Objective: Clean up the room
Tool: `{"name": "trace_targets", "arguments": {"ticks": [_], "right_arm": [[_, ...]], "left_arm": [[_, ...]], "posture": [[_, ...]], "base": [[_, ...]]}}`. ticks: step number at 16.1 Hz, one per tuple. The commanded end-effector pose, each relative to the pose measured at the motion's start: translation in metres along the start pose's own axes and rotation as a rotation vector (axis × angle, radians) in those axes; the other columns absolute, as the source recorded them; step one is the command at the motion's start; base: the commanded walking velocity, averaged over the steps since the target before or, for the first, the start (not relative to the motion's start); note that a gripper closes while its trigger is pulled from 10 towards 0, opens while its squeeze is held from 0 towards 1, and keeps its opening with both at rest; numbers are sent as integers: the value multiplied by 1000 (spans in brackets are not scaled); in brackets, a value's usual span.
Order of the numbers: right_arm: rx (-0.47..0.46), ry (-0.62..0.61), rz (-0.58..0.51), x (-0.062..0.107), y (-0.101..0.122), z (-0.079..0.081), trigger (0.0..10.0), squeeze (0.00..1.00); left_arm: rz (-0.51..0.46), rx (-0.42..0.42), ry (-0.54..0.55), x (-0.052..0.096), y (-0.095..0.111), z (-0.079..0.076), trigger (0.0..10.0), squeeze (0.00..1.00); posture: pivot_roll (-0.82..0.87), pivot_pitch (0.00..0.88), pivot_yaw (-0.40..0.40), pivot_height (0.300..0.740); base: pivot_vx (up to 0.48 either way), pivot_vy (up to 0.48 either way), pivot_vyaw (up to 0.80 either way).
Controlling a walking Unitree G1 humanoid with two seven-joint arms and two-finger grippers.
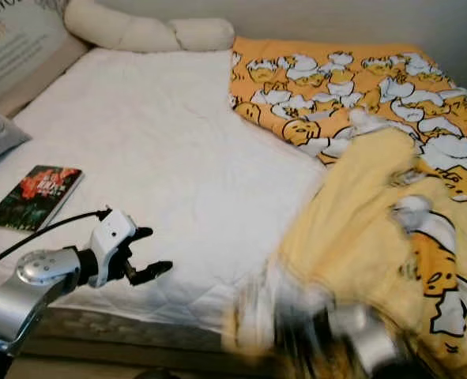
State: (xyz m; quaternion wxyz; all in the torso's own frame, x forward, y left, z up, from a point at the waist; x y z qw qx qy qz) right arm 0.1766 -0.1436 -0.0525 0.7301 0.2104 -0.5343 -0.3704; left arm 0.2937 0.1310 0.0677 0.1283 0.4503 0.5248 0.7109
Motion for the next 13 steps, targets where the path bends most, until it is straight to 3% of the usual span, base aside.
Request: {"name": "trace_targets", "arguments": {"ticks": [1,2,3,4,5,6,9,13], "right_arm": [[75,49,14,1,10,1,0,0],[70,81,28,-2,3,9,0,0],[90,20,19,-10,-1,4,1843,0],[90,20,19,-10,-1,4,1843,0],[104,-21,20,-13,-2,0,6353,0],[54,-80,-9,-13,-5,-2,10000,1000],[17,-156,-6,1,-26,3,10000,1000],[49,-120,29,-2,-31,5,10000,1000]], "left_arm": [[-15,-10,-27,1,5,-5,10000,0],[-8,-9,-51,2,4,-9,10000,0],[0,-10,-59,3,2,-10,10000,0],[0,-10,-59,3,2,-10,10000,0],[2,-11,-59,2,2,-10,10000,0],[5,-15,-61,1,2,-9,10000,0],[3,-19,-63,0,4,-6,10000,0],[5,-18,-63,1,4,-5,10000,0]], "posture": [[54,0,42,740],[53,0,46,740],[43,0,62,740],[43,0,62,740],[43,0,62,740],[37,0,70,740],[37,0,71,740],[37,0,71,740]], "base": [[0,0,0],[0,0,0],[0,0,0],[0,0,0],[0,0,0],[0,0,0],[0,0,0],[0,0,0]]}}
Point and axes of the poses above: a point about 5 cm out from each wrist's last joint towards the gripper, its own x axis pointing back from the gripper into the wrist, its own y axis along the axis of the wrist's last joint, z = x × y, the point moved 6 cm from there along -x, pointing out of the wrist towards the gripper, and after that the axes turned 3 degrees about x, right-handed, at the moved point
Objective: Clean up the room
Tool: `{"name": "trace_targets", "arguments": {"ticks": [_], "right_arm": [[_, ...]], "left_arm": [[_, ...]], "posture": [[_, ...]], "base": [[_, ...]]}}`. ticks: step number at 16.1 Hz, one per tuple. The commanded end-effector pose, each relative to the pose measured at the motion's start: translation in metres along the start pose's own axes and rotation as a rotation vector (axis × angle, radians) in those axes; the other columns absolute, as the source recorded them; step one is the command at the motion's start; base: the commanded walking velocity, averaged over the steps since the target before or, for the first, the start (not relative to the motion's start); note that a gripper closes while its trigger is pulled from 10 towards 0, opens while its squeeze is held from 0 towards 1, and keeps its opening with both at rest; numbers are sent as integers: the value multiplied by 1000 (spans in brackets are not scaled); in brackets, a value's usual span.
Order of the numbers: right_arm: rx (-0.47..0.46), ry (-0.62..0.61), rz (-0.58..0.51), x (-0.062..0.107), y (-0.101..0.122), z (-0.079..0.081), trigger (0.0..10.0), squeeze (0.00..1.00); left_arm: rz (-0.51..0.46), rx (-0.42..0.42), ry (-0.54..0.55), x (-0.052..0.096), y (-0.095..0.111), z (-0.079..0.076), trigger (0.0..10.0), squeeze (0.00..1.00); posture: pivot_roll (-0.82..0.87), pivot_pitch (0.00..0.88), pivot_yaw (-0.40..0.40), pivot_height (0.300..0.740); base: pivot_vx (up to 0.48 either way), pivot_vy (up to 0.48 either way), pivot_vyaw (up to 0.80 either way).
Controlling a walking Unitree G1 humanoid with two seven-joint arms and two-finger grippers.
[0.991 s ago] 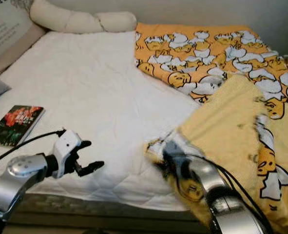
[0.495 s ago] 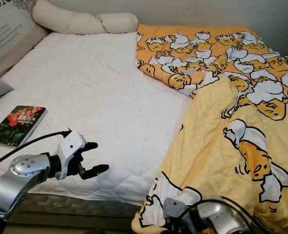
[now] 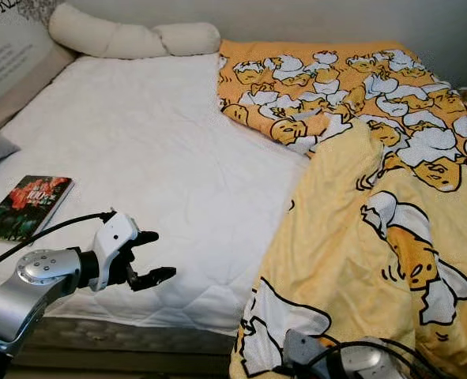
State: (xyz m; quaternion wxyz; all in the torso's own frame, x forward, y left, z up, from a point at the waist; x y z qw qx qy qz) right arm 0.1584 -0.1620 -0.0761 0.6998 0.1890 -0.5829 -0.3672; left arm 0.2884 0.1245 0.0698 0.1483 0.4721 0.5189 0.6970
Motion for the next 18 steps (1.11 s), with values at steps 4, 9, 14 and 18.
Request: {"name": "trace_targets", "arguments": {"ticks": [4,9,14,18], "right_arm": [[37,-138,-177,22,81,-72,10000,1000],[36,-438,-466,66,183,-137,10000,1000],[-227,-915,-322,54,174,-189,10000,1000],[-349,-1153,-166,50,147,-198,10000,349]], "left_arm": [[11,-7,8,1,1,5,10000,0],[12,-14,12,0,2,6,10000,0],[12,-22,23,0,4,9,10000,0],[17,-23,22,0,4,7,10000,0]], "posture": [[41,0,68,740],[41,0,77,740],[59,0,76,740],[73,0,73,740]], "base": [[0,0,0],[0,0,0],[0,0,0],[0,0,0]]}}
Point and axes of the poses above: a point about 5 cm out from each wrist's last joint towards the gripper, its own x axis pointing back from the gripper into the wrist, its own y axis along the axis of the wrist's last joint, z = x × y, the point moved 6 cm from there along -x, pointing out of the wrist towards the gripper, and after that the axes turned 3 degrees about x, right-handed, at the moved point
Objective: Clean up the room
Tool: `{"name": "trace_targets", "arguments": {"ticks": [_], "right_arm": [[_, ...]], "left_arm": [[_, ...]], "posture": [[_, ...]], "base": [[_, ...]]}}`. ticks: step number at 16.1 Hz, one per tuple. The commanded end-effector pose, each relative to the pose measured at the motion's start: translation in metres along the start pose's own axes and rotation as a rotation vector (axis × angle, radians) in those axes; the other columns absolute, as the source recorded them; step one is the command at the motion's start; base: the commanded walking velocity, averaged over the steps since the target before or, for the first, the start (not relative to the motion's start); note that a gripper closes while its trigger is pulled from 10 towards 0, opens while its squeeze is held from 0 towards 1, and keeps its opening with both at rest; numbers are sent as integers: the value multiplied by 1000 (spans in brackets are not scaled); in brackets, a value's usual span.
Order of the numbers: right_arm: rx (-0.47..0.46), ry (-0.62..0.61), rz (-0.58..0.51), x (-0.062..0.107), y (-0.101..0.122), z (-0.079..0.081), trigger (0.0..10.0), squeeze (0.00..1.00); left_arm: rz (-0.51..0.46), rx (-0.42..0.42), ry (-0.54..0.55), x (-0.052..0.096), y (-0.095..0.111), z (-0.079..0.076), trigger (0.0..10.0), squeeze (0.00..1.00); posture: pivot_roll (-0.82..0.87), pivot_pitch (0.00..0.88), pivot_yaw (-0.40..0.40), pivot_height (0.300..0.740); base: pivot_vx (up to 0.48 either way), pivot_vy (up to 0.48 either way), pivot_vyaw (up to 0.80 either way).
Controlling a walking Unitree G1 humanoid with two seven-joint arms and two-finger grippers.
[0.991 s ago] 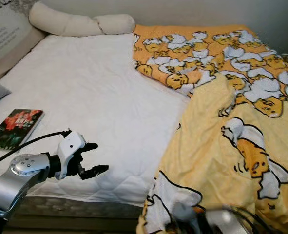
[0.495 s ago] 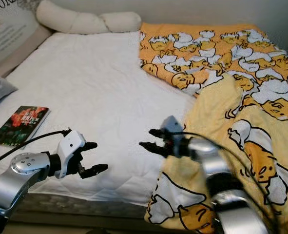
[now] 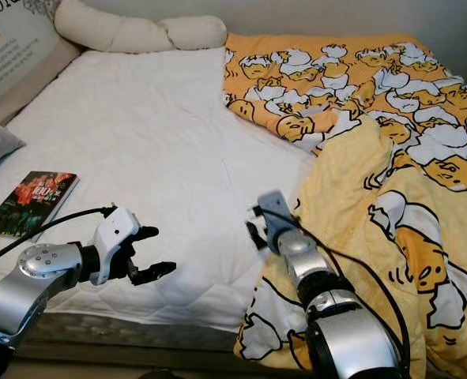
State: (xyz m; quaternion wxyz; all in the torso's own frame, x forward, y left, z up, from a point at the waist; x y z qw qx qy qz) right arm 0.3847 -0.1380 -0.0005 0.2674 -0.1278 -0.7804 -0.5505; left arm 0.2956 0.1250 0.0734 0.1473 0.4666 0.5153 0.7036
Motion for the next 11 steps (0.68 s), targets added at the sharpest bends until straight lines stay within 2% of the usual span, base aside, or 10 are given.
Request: {"name": "trace_targets", "arguments": {"ticks": [1,4,6,7,8,9,11], "right_arm": [[-23,-76,33,-1,1,-4,10000,0],[-65,-113,97,0,-16,0,10000,0],[-118,-63,149,1,-32,14,10000,0],[-139,-52,162,2,-36,16,5020,0],[-155,-48,170,3,-40,16,824,0],[-162,-40,175,3,-44,15,0,0],[-194,-40,204,5,-51,13,0,0]], "left_arm": [[19,-9,5,2,-1,0,10000,0],[25,-9,4,4,-2,0,10000,0],[30,-6,5,5,-4,0,10000,0],[33,-6,4,6,-5,0,10000,0],[34,-6,2,5,-5,-1,10000,0],[34,-6,-2,4,-4,-1,10000,0],[34,-7,-11,4,-3,-3,10000,0]], "posture": [[84,0,70,740],[98,0,62,740],[99,0,62,740],[96,0,66,740],[96,0,66,740],[97,0,68,740],[99,0,70,740]], "base": [[0,0,0],[0,0,0],[0,0,0],[0,0,0],[0,0,0],[0,0,0],[0,0,0]]}}
Point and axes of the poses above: a point about 5 cm out from each wrist's last joint towards the gripper, its own x axis pointing back from the gripper into the wrist, its own y axis along the axis of the wrist's last joint, z = x × y, the point moved 6 cm from there along -x, pointing out of the wrist towards the gripper, and after that the axes turned 3 degrees about x, right-handed, at the moved point
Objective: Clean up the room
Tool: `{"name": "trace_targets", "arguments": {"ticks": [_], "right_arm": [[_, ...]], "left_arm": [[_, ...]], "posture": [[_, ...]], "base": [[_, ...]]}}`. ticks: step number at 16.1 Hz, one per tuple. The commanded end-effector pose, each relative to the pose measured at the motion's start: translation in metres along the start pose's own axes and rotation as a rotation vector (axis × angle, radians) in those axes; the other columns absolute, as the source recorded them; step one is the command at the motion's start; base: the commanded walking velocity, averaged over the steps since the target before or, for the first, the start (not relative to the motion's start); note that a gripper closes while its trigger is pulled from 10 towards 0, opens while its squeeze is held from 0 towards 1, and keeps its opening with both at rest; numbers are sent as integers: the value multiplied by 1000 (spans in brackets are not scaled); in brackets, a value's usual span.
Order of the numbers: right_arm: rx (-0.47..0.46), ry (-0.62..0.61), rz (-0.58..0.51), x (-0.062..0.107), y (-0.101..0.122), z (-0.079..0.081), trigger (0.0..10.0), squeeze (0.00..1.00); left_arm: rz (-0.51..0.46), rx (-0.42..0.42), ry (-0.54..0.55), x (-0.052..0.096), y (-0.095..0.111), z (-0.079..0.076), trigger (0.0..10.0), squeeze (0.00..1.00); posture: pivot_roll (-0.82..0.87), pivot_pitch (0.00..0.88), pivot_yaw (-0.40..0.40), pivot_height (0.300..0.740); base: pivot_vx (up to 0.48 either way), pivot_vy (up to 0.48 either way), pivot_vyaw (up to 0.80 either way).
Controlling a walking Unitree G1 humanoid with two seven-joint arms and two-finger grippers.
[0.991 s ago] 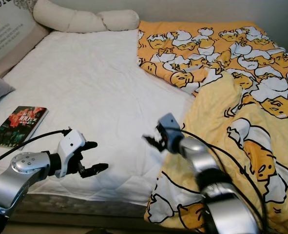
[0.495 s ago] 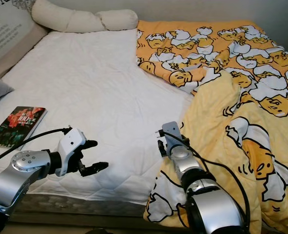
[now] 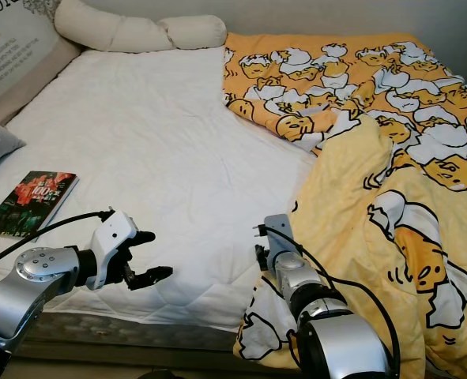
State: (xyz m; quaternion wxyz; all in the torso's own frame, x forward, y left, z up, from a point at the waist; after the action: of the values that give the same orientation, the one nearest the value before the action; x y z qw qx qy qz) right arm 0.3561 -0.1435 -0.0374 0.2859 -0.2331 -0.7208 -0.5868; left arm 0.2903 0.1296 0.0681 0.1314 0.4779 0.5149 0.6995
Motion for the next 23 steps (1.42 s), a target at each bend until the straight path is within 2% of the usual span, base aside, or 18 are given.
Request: {"name": "trace_targets", "arguments": {"ticks": [1,12,16,21,23], "right_arm": [[-20,6,27,0,-7,-1,0,0],[-22,6,91,1,-30,-10,0,0],[-95,0,105,2,-40,-15,0,0],[-152,13,68,3,-37,-23,0,0],[-160,83,-1,3,-24,-26,0,0]], "left_arm": [[1,-29,-8,1,5,-1,10000,0],[13,-33,-16,5,4,-3,10000,0],[20,-38,-18,7,2,-3,10000,0],[18,-44,-19,7,4,-3,10000,0],[14,-44,-16,7,5,-2,10000,0]], "posture": [[103,0,72,740],[119,0,65,740],[121,0,70,740],[118,0,73,740],[118,0,73,740]], "base": [[0,0,0],[0,0,0],[0,0,0],[0,0,0],[0,0,0]]}}
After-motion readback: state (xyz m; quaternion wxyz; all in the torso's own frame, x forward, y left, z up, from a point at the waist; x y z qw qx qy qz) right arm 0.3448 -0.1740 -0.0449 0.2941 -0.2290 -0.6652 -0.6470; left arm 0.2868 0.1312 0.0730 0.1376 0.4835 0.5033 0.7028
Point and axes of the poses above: a point about 5 cm out from each wrist's last joint towards the gripper, its own x axis pointing back from the gripper into the wrist, its own y axis along the axis of the wrist's last joint, z = x × y, the point moved 6 cm from there along -x, pointing out of the wrist towards the gripper, and after that the axes turned 3 degrees about x, right-handed, at the moved point
